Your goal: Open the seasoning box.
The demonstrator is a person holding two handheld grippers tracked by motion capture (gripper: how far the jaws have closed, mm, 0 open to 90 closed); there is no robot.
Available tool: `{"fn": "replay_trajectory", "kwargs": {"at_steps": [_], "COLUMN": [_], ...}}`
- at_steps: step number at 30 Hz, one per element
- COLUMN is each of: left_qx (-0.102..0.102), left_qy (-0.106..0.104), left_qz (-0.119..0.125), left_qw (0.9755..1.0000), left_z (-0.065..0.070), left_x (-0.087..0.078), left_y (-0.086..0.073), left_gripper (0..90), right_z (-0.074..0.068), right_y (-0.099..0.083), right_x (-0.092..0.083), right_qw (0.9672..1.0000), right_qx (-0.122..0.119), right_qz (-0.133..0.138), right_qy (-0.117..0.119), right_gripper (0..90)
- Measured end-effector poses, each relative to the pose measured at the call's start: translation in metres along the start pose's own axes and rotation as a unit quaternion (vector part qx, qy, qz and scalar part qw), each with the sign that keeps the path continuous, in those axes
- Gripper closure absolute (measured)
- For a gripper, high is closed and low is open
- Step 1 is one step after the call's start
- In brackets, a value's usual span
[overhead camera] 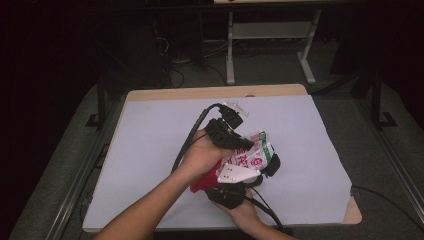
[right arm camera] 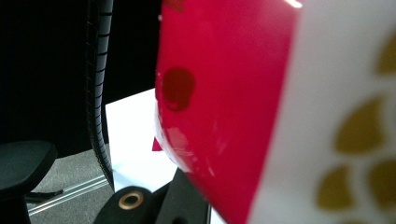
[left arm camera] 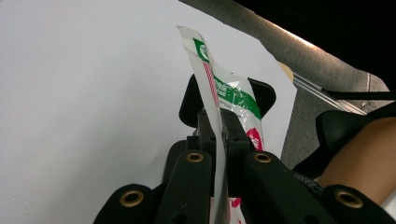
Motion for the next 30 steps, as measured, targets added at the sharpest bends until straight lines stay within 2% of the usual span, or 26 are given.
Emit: {"fn": "replay_trajectory", "kwargs": {"at_steps": [30], "left_qx": [-0.006], "left_qy": [0.009], "left_qz": [-0.003], "left_qw": [0.9999], "left_z": [0.0005], "left_x": [-0.0001], "left_y": [0.0009], "left_gripper": [89.9], "right_z": [-0.0002], "right_y": [0.0017], "right_x": [0.0027], "right_qw": [0.9999], "right_qx": [0.002], "right_qz": [0.009], "right_qy": [0.005], "right_gripper": [90.0]}}
Point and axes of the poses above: each handheld gripper's, and its own axes: x roughly forward along the jaws, y roughly out of its top, z roughly to its right, the point moved 3 cm from there along x, roughly forward along the jaws, and after that the axes turned 13 degrees about y, right-handed, at the moved point
